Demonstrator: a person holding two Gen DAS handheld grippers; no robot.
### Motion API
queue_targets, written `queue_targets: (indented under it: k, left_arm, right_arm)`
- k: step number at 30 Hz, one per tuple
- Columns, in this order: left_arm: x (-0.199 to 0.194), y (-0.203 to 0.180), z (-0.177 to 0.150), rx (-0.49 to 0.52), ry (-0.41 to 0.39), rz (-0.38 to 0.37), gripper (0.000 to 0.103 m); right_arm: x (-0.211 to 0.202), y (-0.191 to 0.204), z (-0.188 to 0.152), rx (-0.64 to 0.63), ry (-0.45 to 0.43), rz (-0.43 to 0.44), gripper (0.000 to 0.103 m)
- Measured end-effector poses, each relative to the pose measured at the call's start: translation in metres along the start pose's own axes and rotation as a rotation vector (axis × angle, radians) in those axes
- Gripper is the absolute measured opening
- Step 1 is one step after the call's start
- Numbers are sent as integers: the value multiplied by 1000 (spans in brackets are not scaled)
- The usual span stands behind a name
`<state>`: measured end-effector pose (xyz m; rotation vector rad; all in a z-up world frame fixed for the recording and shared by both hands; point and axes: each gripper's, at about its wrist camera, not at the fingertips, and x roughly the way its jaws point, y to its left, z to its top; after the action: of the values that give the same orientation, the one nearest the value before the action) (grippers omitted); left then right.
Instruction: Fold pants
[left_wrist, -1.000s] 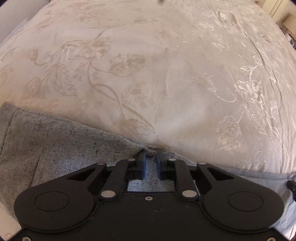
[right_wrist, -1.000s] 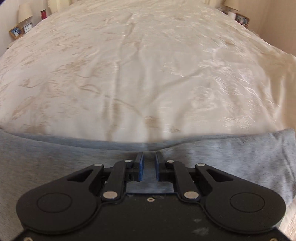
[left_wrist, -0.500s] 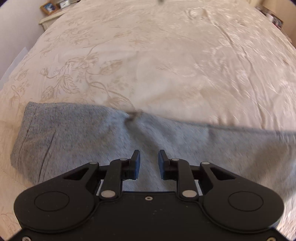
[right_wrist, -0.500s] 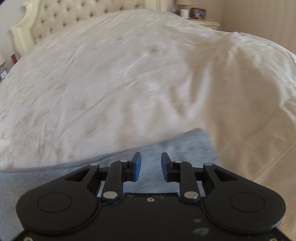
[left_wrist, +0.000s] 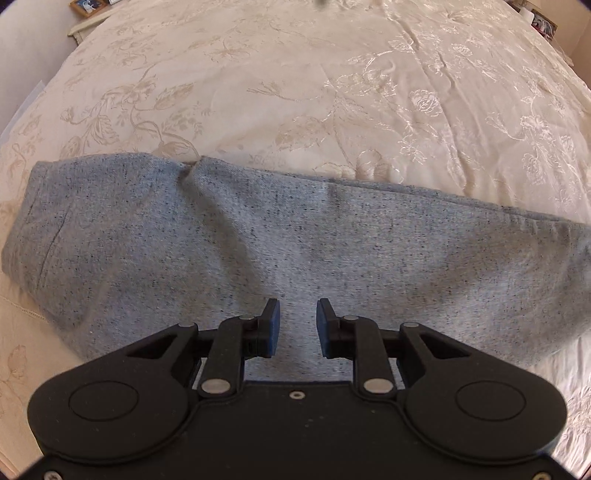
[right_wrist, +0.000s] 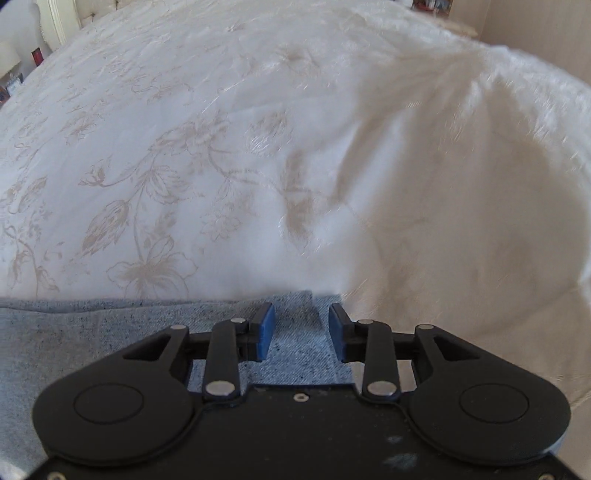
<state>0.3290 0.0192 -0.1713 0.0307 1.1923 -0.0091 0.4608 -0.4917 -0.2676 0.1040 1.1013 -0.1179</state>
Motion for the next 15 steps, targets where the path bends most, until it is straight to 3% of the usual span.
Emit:
queue_targets:
  k: [2, 3, 9, 11, 13, 15]
  left_arm:
    - [1, -7, 1, 7, 1, 10, 31]
    - [1, -10, 1, 8, 1, 12, 31]
    - [-5, -33, 2, 33, -1, -12, 31]
    - [-7, -40, 1, 55, -4, -20, 31]
    - [-8, -47, 0, 76, -3, -20, 31]
    - [-7, -53, -2, 91, 3, -24, 31]
  right_arm:
    - [3, -3, -2, 12, 11, 41, 8]
    - [4, -5, -1, 22, 18, 54, 3]
    - [8, -25, -4, 112, 0, -130, 1]
    - [-6, -45, -11, 211, -35, -49, 9]
    - [-28, -62, -22, 305, -83, 18, 40]
    - [-47, -72, -39, 371, -95, 25, 41]
